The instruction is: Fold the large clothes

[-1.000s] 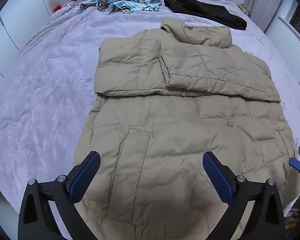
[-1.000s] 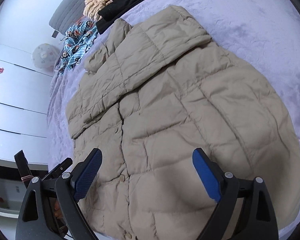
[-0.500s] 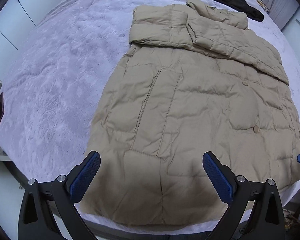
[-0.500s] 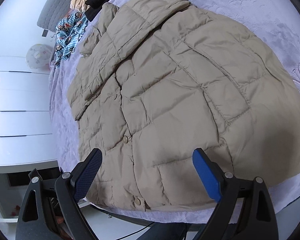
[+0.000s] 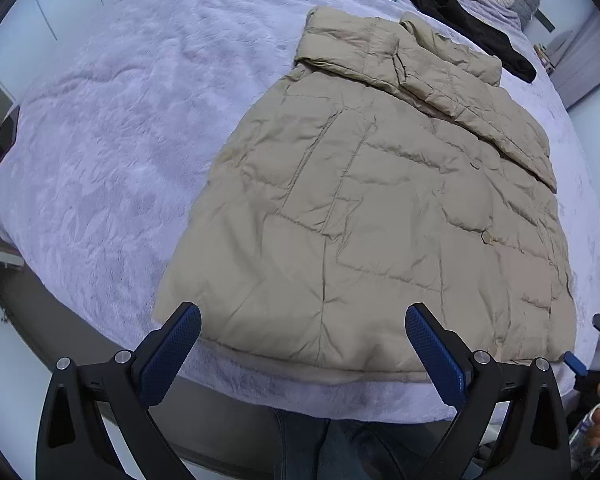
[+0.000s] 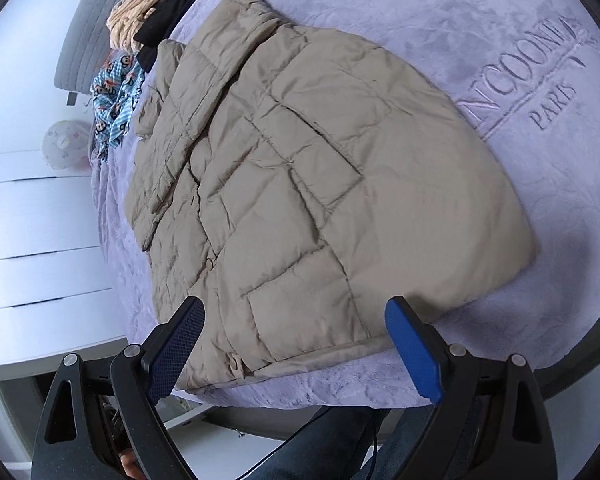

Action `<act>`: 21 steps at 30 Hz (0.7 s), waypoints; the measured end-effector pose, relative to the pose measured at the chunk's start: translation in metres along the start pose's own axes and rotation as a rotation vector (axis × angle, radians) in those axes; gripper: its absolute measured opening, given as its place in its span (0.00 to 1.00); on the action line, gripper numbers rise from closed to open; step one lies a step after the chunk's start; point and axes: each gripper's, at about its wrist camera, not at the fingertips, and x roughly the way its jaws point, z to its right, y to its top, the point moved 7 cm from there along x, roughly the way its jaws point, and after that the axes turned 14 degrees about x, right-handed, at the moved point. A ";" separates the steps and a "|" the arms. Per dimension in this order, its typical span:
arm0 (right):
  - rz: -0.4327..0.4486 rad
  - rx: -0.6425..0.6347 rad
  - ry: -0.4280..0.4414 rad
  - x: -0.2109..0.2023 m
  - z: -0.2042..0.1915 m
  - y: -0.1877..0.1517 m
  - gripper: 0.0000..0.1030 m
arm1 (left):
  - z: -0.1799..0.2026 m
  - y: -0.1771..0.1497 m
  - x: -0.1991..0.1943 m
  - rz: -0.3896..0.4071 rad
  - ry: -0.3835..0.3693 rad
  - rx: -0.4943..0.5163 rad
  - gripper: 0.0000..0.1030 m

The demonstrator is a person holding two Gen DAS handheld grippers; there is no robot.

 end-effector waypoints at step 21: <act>0.004 0.287 0.137 0.005 0.076 0.002 0.91 | -0.010 -0.007 0.064 -0.032 -0.405 -0.293 0.89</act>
